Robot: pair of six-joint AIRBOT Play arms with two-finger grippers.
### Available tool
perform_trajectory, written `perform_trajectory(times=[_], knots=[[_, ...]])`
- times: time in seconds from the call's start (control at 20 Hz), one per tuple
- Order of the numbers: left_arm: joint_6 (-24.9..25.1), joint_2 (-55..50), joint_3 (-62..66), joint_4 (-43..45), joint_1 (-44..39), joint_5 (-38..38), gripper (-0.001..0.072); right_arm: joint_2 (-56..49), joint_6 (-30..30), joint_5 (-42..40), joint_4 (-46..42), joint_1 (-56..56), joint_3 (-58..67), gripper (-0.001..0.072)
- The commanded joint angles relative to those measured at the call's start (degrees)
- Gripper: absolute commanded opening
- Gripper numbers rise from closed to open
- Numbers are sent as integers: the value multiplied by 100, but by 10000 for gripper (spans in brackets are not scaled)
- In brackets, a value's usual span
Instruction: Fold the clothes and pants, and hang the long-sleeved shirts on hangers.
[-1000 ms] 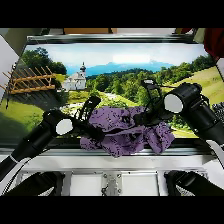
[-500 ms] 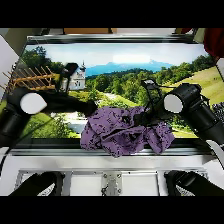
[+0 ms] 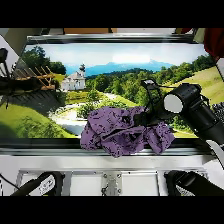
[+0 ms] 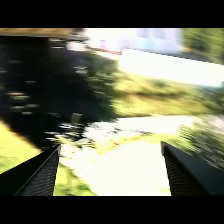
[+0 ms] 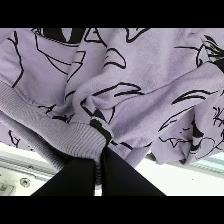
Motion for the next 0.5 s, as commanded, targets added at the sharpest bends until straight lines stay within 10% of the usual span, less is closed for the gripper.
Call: perform_trajectory(times=[0.0,0.45], knots=[[131,-979,584,789,977,407,696,2,-2,0,2,2,-2,27],[111,-3462,2483,1392,1539,748,696,2,-2,0,2,2,-2,28]])
